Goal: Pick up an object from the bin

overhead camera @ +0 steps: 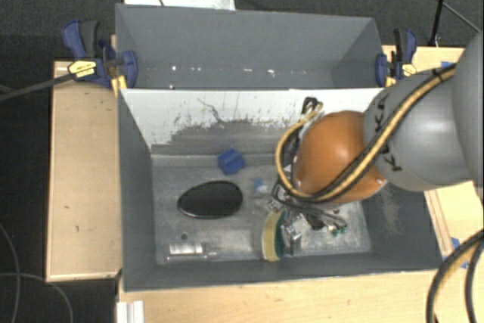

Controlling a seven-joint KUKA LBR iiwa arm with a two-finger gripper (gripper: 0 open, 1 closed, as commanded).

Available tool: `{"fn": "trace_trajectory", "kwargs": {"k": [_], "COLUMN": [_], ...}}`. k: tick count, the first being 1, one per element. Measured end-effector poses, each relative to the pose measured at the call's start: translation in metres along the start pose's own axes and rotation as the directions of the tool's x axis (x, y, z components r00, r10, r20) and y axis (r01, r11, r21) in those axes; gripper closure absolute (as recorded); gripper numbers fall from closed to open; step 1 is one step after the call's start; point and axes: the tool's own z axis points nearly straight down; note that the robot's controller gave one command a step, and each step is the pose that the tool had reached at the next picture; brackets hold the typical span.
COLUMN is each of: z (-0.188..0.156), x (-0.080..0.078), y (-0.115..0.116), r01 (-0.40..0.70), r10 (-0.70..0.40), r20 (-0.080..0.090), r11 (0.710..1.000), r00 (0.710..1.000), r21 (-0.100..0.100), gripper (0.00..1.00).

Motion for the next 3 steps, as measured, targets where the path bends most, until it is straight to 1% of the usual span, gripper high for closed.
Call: {"fn": "trace_trajectory", "kwargs": {"k": [3], "z": [0.0], "x": [0.0], "y": [0.0001], "r01": [-0.005], "r10": [0.005], "r20": [0.0], "r11": [1.0], "r00": [1.0], "r21": [0.0], "gripper": [1.0]}}
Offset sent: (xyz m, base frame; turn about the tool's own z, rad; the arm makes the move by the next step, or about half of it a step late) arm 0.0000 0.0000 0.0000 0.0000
